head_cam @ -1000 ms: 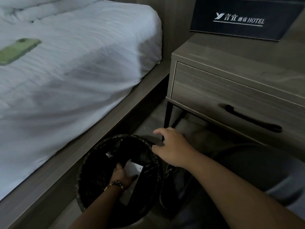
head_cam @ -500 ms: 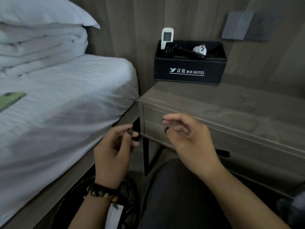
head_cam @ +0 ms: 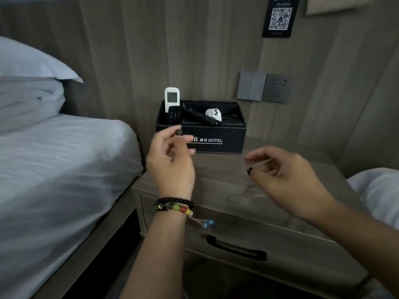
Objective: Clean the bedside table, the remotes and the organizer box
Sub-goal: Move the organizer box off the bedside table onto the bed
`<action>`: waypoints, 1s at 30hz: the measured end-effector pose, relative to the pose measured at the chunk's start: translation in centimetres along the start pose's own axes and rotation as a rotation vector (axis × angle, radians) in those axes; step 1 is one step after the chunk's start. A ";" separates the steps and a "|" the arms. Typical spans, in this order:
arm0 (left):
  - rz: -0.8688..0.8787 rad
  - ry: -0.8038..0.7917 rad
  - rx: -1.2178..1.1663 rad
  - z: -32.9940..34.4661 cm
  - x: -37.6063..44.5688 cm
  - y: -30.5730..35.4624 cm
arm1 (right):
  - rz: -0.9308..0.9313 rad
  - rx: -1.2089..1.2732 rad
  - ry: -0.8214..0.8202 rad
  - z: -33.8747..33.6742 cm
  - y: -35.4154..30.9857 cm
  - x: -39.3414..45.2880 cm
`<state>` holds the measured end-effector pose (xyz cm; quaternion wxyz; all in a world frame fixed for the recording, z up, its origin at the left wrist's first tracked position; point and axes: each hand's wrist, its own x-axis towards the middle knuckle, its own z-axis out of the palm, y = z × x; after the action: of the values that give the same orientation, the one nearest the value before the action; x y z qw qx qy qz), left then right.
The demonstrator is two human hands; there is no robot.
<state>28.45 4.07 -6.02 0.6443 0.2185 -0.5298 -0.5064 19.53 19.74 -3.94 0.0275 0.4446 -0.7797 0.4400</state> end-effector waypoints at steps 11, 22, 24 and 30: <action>-0.091 0.037 0.214 -0.1 8.9 -7.3 | -0.155 -0.405 0.077 5.8 0.9 18.8; -0.444 -0.124 0.085 0.3 12.2 -10.7 | -0.053 -0.365 0.201 7.4 3.2 20.6; -0.463 -0.134 0.097 0.8 12.4 -11.7 | 0.061 -0.151 0.337 5.7 4.8 22.4; -0.430 -0.123 0.192 1.9 11.6 -12.2 | 0.504 -0.067 0.047 6.0 8.6 25.3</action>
<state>20.71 -10.40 -9.97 0.4642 0.3553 -0.5551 -0.5917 0.14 0.40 -2.30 -0.0500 0.2246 -0.8791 0.4173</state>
